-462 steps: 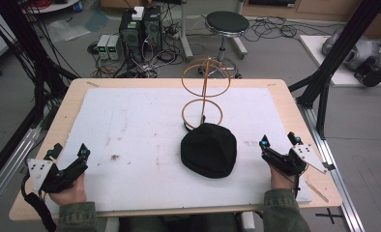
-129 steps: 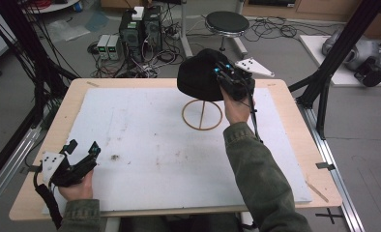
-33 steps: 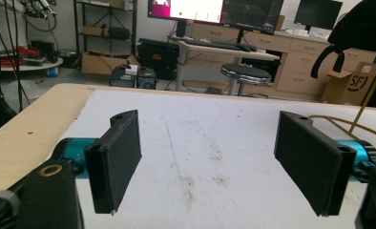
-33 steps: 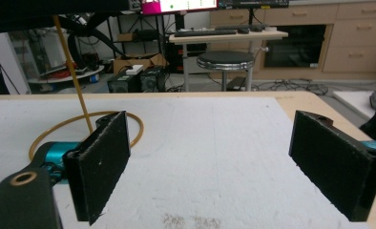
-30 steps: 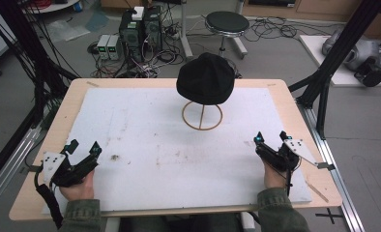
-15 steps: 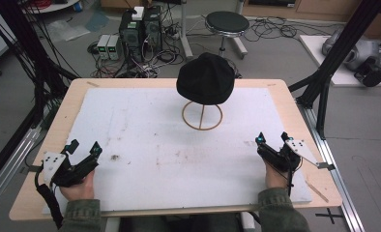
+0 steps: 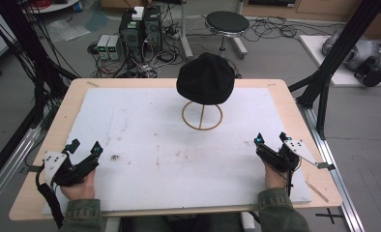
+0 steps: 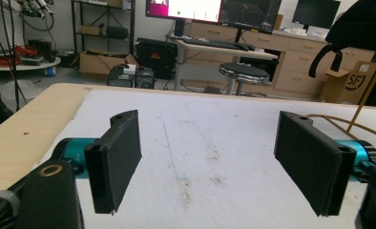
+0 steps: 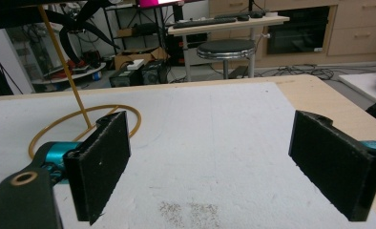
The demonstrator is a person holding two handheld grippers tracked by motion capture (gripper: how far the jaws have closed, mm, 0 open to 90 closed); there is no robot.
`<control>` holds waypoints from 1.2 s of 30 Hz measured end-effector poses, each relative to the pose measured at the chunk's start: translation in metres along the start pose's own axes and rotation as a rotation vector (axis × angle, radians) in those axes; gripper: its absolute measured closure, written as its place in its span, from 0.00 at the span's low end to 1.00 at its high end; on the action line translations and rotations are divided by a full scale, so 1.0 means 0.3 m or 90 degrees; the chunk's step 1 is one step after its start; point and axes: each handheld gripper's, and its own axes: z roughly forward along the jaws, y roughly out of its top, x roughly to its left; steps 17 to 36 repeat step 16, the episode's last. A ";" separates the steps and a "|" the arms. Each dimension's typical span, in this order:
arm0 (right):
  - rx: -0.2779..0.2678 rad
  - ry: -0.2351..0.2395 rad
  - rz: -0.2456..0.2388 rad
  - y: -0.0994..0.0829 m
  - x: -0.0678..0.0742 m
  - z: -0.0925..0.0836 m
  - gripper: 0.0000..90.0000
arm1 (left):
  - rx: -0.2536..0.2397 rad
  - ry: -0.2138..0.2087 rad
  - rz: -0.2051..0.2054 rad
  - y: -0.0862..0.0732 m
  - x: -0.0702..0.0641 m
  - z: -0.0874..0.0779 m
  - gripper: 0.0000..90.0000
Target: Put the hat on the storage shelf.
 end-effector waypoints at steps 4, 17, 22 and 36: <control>0.000 0.003 -0.001 -0.001 -0.001 0.000 0.14 | -0.001 -0.001 -0.001 -0.001 -0.001 0.002 0.27; 0.004 0.009 0.001 -0.003 -0.005 0.004 0.14 | 0.006 -0.004 -0.010 -0.003 0.004 0.006 0.26; 0.004 0.009 0.001 -0.003 -0.005 0.004 0.14 | 0.006 -0.004 -0.010 -0.003 0.004 0.006 0.26; 0.004 0.009 0.001 -0.003 -0.005 0.004 0.14 | 0.006 -0.004 -0.010 -0.003 0.004 0.006 0.26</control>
